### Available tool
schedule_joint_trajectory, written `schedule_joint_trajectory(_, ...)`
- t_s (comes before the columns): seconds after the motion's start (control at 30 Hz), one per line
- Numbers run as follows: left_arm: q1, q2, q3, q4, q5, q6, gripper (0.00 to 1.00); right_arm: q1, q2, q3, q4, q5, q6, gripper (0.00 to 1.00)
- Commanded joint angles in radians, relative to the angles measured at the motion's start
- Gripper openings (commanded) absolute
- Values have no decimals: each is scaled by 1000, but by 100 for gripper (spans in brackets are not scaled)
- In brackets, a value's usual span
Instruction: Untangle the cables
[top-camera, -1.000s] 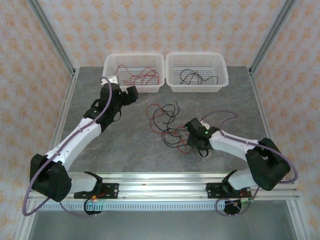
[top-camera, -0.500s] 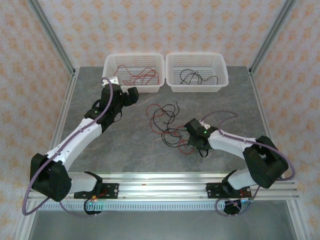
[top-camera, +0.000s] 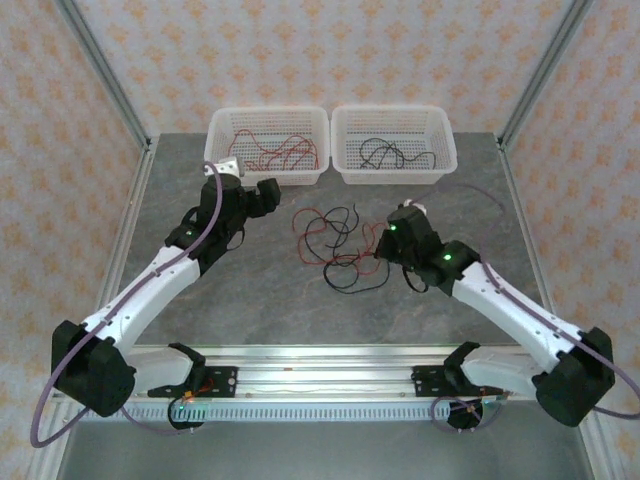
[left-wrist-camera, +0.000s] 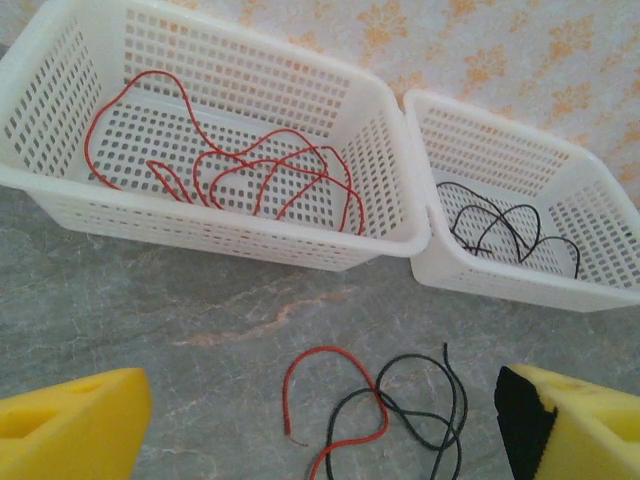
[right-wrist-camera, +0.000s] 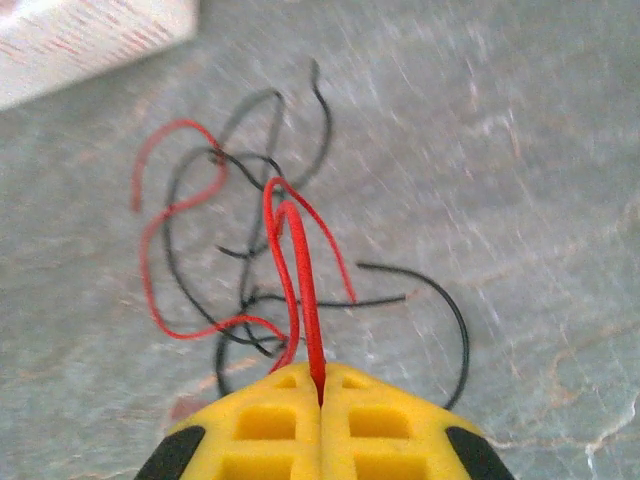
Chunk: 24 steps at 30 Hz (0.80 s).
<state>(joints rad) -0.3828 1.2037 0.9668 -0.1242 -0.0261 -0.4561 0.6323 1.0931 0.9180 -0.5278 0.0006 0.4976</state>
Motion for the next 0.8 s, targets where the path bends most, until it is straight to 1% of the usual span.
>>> schedule_joint_trajectory(0.0, -23, -24, -27, -22, -3, -13, 90, 3, -32, 65, -76, 13, -83, 0)
schedule_joint_trajectory(0.23, -75, -44, -42, -9, -2, -3, 89, 3, -29, 185, -99, -3, -130, 0)
schedule_joint_trajectory(0.33, -101, -57, -56, 28, 30, 14, 89, 3, -24, 210, -100, -24, -158, 0)
schedule_joint_trajectory(0.4, -116, -64, -68, 61, 75, 20, 89, 3, -22, 217, -97, -34, -183, 0)
schedule_joint_trajectory(0.53, -150, -67, -109, 170, 223, 49, 87, 3, -20, 211, -83, -72, -247, 0)
schedule_joint_trajectory(0.63, -185, -60, -146, 255, 278, 110, 85, 2, -19, 204, -68, -115, -292, 0)
schedule_joint_trajectory(0.7, -211, -51, -167, 296, 277, 175, 86, 3, -18, 204, -60, -142, -310, 0)
schedule_joint_trajectory(0.77, -235, -36, -188, 333, 252, 248, 86, 3, -16, 204, -52, -172, -325, 0)
